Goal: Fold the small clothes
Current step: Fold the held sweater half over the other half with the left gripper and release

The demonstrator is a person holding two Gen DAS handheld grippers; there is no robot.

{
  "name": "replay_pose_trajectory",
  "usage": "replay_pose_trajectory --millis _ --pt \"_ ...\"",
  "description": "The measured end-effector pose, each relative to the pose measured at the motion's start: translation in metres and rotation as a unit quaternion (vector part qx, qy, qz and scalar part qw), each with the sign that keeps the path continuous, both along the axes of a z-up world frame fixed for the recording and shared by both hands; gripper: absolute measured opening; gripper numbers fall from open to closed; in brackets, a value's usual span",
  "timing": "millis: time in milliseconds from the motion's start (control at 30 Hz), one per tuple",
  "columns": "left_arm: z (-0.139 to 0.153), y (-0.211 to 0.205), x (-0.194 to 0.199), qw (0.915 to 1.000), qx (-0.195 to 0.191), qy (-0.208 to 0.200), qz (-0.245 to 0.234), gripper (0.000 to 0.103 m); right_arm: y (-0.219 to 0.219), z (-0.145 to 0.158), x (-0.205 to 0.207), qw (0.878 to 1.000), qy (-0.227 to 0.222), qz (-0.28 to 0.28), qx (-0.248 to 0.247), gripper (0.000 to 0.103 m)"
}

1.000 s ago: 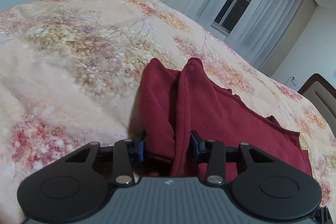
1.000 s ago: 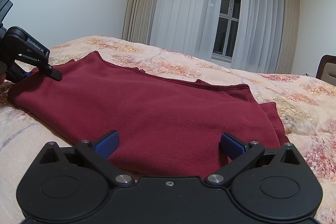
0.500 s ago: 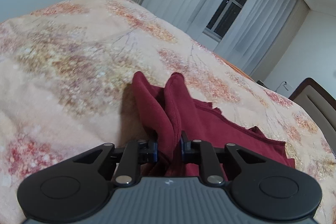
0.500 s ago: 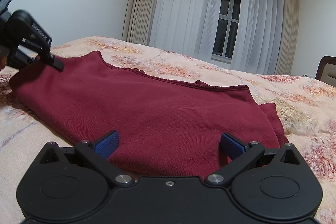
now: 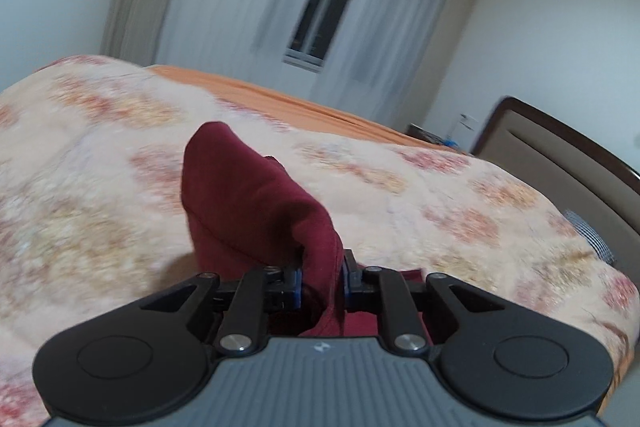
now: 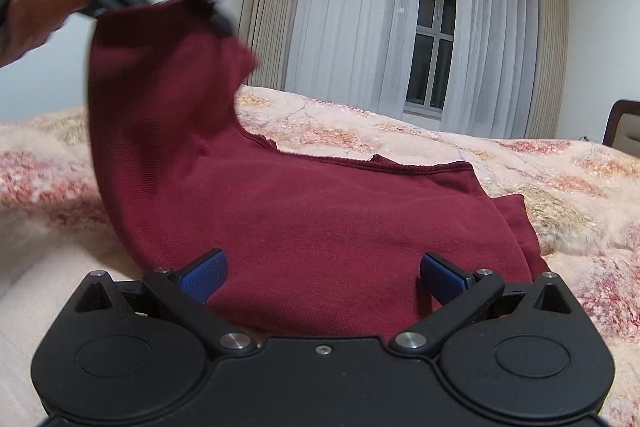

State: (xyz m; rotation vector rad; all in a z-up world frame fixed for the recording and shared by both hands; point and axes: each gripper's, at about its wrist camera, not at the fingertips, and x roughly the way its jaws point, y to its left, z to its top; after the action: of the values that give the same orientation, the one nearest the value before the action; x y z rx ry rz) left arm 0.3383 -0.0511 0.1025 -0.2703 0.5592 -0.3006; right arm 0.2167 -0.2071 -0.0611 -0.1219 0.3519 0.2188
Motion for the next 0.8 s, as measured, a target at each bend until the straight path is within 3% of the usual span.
replay_pose_trajectory --millis 100,233,367,433,533,667,800 --pt "0.007 -0.046 0.007 0.9989 0.011 -0.002 -0.046 0.017 -0.014 0.009 -0.008 1.000 -0.012 -0.009 0.004 0.103" --pt "0.004 -0.107 0.013 0.9944 0.014 0.010 -0.104 0.017 -0.036 0.012 -0.024 0.999 -0.015 -0.024 -0.029 0.102" --pt "-0.020 -0.165 0.014 0.9885 0.034 0.031 -0.144 0.017 -0.062 0.004 -0.038 0.996 0.000 -0.061 -0.059 0.103" --pt "-0.037 -0.186 0.015 0.9860 0.052 0.044 -0.152 0.017 -0.075 -0.001 -0.044 0.996 0.015 -0.077 -0.048 0.103" --pt "-0.062 -0.203 0.012 0.9815 0.083 0.060 -0.162 0.019 -0.096 -0.006 -0.051 0.996 0.030 -0.086 0.005 0.103" --pt "-0.072 -0.202 0.007 0.9797 0.085 0.068 -0.168 0.021 -0.105 -0.012 -0.055 0.995 0.031 -0.089 0.039 0.103" --pt "-0.066 -0.190 0.006 0.9794 0.057 0.076 -0.178 0.041 -0.105 -0.015 -0.054 0.994 0.027 -0.094 0.039 0.103"
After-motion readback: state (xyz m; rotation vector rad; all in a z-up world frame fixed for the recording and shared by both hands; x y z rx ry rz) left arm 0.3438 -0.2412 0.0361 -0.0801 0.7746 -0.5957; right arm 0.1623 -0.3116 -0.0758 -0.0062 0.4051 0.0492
